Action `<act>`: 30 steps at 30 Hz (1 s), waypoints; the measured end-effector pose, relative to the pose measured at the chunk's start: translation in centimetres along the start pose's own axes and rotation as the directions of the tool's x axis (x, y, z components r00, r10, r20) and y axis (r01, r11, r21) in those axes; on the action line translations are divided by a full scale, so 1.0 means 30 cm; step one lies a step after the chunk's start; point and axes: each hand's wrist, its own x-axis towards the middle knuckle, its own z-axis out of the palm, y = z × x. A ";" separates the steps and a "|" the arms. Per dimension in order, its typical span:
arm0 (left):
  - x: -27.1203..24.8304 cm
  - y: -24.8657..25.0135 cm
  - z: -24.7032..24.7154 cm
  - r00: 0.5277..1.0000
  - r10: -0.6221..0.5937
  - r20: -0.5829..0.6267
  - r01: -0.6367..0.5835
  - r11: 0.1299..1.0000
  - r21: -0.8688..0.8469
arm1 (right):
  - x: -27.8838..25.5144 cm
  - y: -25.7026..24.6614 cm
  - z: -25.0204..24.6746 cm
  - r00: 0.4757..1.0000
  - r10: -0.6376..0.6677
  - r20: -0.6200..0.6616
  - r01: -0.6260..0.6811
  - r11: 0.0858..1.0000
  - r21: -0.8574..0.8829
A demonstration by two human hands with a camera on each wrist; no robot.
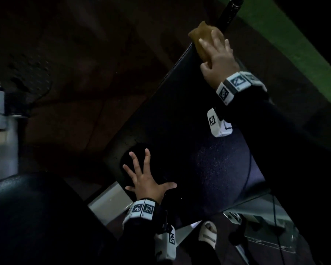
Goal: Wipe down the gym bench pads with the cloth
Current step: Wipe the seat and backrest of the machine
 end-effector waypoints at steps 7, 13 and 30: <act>0.002 -0.002 -0.007 1.000 -0.013 -0.008 0.013 0.999 0.044 | -0.371 0.063 0.087 0.958 -0.251 0.136 0.242 0.967 0.077; -0.014 0.009 -0.013 1.000 -0.023 -0.016 0.025 0.996 0.083 | -0.774 0.111 0.205 0.916 -0.296 0.270 0.270 0.954 0.132; -0.322 0.144 0.399 0.902 0.137 -0.410 -0.081 0.985 0.152 | -0.942 0.297 0.186 1.000 -0.024 0.009 0.025 0.991 -0.132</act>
